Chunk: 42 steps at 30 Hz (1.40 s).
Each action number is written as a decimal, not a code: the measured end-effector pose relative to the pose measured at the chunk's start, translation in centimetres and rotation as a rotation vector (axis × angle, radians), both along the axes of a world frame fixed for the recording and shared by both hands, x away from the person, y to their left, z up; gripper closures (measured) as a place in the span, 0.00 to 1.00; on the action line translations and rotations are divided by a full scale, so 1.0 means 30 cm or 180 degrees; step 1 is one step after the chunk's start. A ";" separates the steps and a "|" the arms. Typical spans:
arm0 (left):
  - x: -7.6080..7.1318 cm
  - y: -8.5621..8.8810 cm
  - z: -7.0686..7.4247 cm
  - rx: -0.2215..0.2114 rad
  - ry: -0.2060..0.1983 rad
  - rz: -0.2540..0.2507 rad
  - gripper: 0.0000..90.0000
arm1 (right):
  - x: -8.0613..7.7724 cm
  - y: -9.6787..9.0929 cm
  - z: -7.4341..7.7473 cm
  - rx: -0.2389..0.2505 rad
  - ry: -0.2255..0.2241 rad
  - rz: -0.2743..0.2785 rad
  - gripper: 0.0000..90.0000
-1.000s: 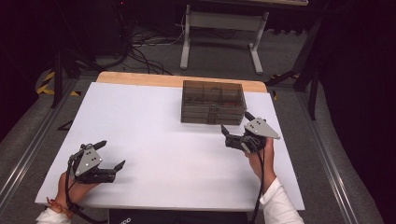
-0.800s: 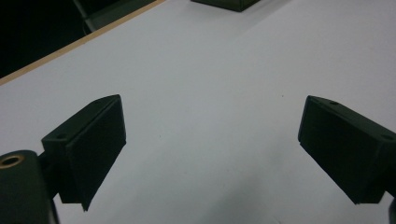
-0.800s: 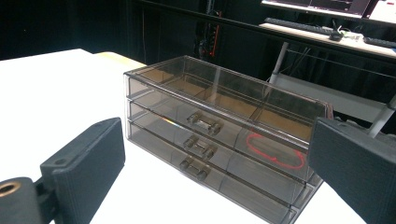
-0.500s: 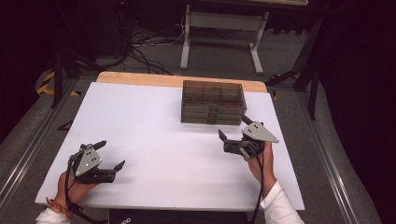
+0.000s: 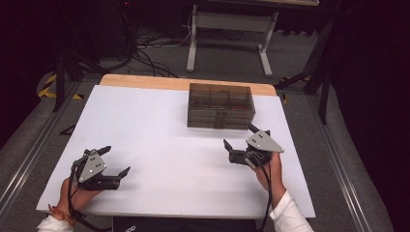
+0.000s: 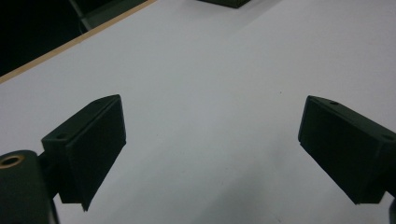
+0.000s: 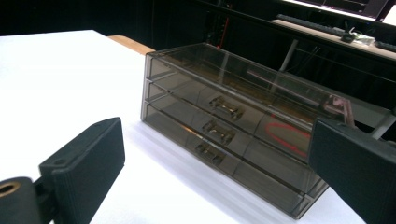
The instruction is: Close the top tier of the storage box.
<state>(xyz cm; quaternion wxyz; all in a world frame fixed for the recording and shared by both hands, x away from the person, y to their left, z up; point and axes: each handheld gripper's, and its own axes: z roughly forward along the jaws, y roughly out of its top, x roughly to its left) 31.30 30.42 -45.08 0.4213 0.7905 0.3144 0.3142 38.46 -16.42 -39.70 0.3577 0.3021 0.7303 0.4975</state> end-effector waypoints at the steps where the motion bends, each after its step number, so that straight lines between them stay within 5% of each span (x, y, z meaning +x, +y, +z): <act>1: 0.000 0.000 0.000 -0.0001 0.0002 -0.0001 0.09 | -0.002 0.001 -0.002 -0.0007 -0.0001 0.0003 0.06; 42: 0.000 -0.003 0.001 0.0007 -0.0010 -0.0002 0.09 | -0.105 -0.062 -0.047 -0.0077 -0.0191 0.0043 0.05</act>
